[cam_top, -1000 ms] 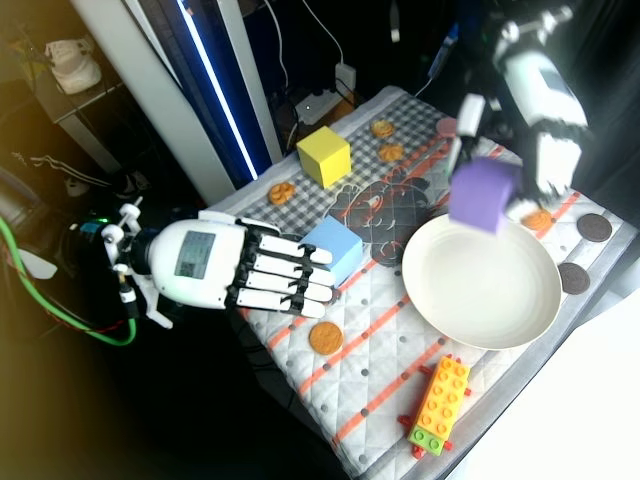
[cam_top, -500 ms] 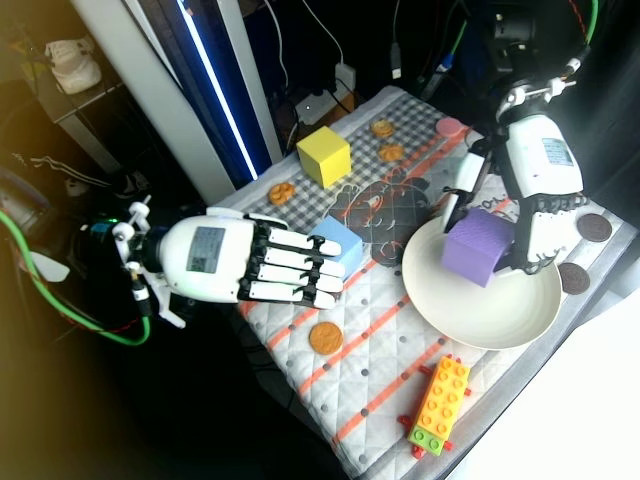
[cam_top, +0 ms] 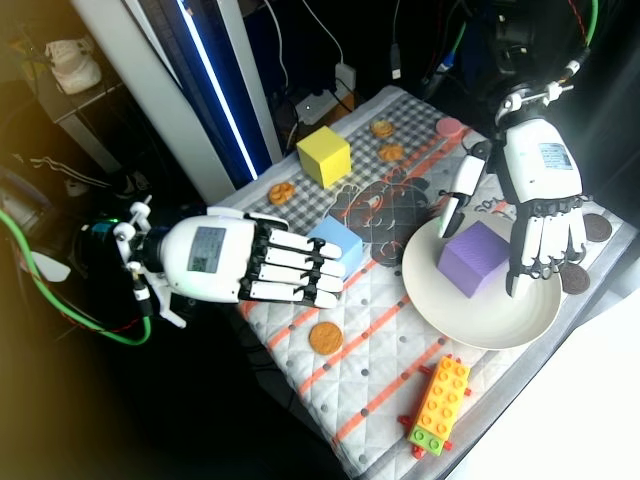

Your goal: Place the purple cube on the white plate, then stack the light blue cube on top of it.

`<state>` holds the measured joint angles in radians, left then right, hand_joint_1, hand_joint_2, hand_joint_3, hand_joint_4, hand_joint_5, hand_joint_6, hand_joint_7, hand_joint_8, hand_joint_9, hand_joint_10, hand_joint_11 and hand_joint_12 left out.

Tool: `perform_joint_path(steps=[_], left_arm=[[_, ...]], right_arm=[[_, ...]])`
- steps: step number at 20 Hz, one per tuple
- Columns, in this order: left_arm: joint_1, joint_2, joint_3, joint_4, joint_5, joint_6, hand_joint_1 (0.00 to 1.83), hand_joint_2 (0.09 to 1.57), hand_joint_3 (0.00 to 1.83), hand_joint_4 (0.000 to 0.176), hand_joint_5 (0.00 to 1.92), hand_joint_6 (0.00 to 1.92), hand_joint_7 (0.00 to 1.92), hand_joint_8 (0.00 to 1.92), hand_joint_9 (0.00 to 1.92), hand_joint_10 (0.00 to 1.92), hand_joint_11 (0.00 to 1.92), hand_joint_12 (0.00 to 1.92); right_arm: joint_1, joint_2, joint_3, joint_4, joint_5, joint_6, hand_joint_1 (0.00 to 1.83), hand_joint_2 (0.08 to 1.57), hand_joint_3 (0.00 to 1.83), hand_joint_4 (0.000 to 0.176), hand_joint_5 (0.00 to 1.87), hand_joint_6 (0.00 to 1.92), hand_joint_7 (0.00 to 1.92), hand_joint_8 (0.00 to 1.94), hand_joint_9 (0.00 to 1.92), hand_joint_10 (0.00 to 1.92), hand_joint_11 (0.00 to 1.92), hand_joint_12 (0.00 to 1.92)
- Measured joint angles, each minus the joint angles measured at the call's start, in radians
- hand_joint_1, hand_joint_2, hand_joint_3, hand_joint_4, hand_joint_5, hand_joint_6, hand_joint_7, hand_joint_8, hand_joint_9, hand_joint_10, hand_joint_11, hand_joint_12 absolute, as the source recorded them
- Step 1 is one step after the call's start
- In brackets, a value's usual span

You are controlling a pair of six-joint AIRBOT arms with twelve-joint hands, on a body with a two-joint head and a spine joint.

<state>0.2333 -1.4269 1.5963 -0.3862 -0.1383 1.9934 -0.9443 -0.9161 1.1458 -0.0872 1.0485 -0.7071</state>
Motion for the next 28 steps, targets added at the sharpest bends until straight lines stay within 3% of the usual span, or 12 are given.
perform_joint_path(steps=[2, 4, 8, 10, 15, 16, 17, 18, 19, 21, 24, 28], left_arm=[[0.003, -0.005, -0.002, -0.009, 0.002, 0.0, 0.7, 0.96, 0.0, 0.169, 0.06, 0.0, 0.22, 0.0, 0.34, 0.03, 0.0, 1.1], [0.013, 0.011, -0.031, -0.019, -0.017, 0.0, 0.74, 0.92, 0.0, 0.176, 0.02, 0.0, 0.2, 0.0, 0.27, 0.01, 0.0, 0.98], [0.087, 0.171, -0.237, 0.076, -0.157, -0.143, 0.75, 0.98, 0.01, 0.155, 0.07, 0.01, 0.21, 0.01, 0.29, 0.01, 0.0, 1.1], [0.134, 0.238, -0.318, 0.089, -0.228, -0.148, 0.7, 1.01, 0.01, 0.174, 0.05, 0.0, 0.17, 0.0, 0.24, 0.0, 0.0, 0.94], [0.257, 0.414, -0.542, 0.123, -0.503, -0.161, 0.85, 0.94, 0.0, 0.176, 0.02, 0.0, 0.19, 0.0, 0.29, 0.0, 0.0, 1.01], [0.294, 0.448, -0.579, 0.136, -0.552, -0.17, 0.77, 0.95, 0.0, 0.132, 0.04, 0.0, 0.2, 0.0, 0.28, 0.0, 0.0, 0.72], [0.327, 0.474, -0.605, 0.138, -0.578, -0.191, 0.77, 0.95, 0.0, 0.132, 0.04, 0.0, 0.2, 0.0, 0.28, 0.0, 0.0, 0.72], [0.354, 0.494, -0.624, 0.143, -0.596, -0.218, 0.71, 0.99, 0.0, 0.13, 0.02, 0.0, 0.16, 0.0, 0.16, 0.0, 0.0, 0.14], [0.41, 0.534, -0.65, 0.166, -0.635, -0.325, 0.7, 1.02, 0.02, 0.113, 0.01, 0.0, 0.14, 0.0, 0.11, 0.0, 0.02, 0.04], [0.47, 0.572, -0.66, 0.194, -0.694, -0.499, 0.74, 1.03, 0.01, 0.12, 0.01, 0.0, 0.12, 0.0, 0.09, 0.0, 0.08, 0.04], [0.499, 0.599, -0.67, 0.207, -0.747, -0.559, 0.8, 1.0, 0.0, 0.118, 0.07, 0.02, 0.14, 0.01, 0.11, 0.01, 0.09, 0.05], [0.533, 0.609, -0.694, 0.201, -0.753, -0.562, 0.77, 1.01, 0.0, 0.116, 0.07, 0.0, 0.15, 0.0, 0.18, 0.01, 0.0, 0.64]], right_arm=[[0.0, 0.0, 0.0, 0.0, 0.002, 0.005, 0.37, 1.34, 0.0, 0.062, 0.45, 0.01, 0.26, 0.0, 0.19, 0.0, 0.0, 0.52], [0.0, -0.001, 0.002, -0.001, 0.01, 0.014, 0.43, 1.3, 0.0, 0.085, 0.41, 0.0, 0.21, 0.0, 0.17, 0.0, 0.0, 0.54], [0.04, -0.03, 0.014, 0.002, 0.037, 0.017, 0.42, 1.19, 0.0, 0.136, 0.33, 0.0, 0.14, 0.0, 0.14, 0.0, 0.0, 0.68], [0.04, -0.036, 0.016, 0.0, 0.037, 0.018, 0.45, 1.16, 0.0, 0.093, 0.27, 0.0, 0.09, 0.0, 0.1, 0.0, 0.0, 0.54], [0.058, -0.044, 0.017, 0.0, 0.036, 0.021, 0.48, 1.09, 0.0, 0.16, 0.18, 0.0, 0.1, 0.0, 0.1, 0.0, 0.0, 0.57], [0.058, -0.051, 0.024, 0.001, 0.038, 0.022, 0.59, 1.07, 0.0, 0.112, 0.2, 0.0, 0.13, 0.0, 0.17, 0.0, 0.05, 0.67], [0.062, -0.059, 0.03, 0.001, 0.033, 0.021, 0.59, 1.07, 0.0, 0.112, 0.2, 0.0, 0.13, 0.0, 0.17, 0.0, 0.05, 0.67], [0.066, -0.066, 0.035, 0.004, 0.023, 0.021, 0.57, 1.07, 0.0, 0.111, 0.22, 0.0, 0.12, 0.0, 0.18, 0.0, 0.03, 0.74], [0.079, -0.084, 0.045, 0.007, -0.005, 0.021, 0.58, 1.06, 0.0, 0.144, 0.22, 0.0, 0.11, 0.0, 0.21, 0.0, 0.04, 0.81], [0.087, -0.105, 0.058, 0.006, -0.04, 0.022, 0.61, 1.05, 0.0, 0.169, 0.21, 0.0, 0.11, 0.0, 0.18, 0.0, 0.0, 0.81], [0.087, -0.111, 0.058, -0.006, -0.082, 0.023, 0.71, 1.03, 0.0, 0.151, 0.28, 0.01, 0.17, 0.01, 0.23, 0.01, 0.0, 0.91], [0.095, -0.13, 0.091, 0.011, -0.121, 0.025, 0.78, 1.04, 0.0, 0.159, 0.35, 0.0, 0.26, 0.0, 0.33, 0.01, 0.07, 1.03]])
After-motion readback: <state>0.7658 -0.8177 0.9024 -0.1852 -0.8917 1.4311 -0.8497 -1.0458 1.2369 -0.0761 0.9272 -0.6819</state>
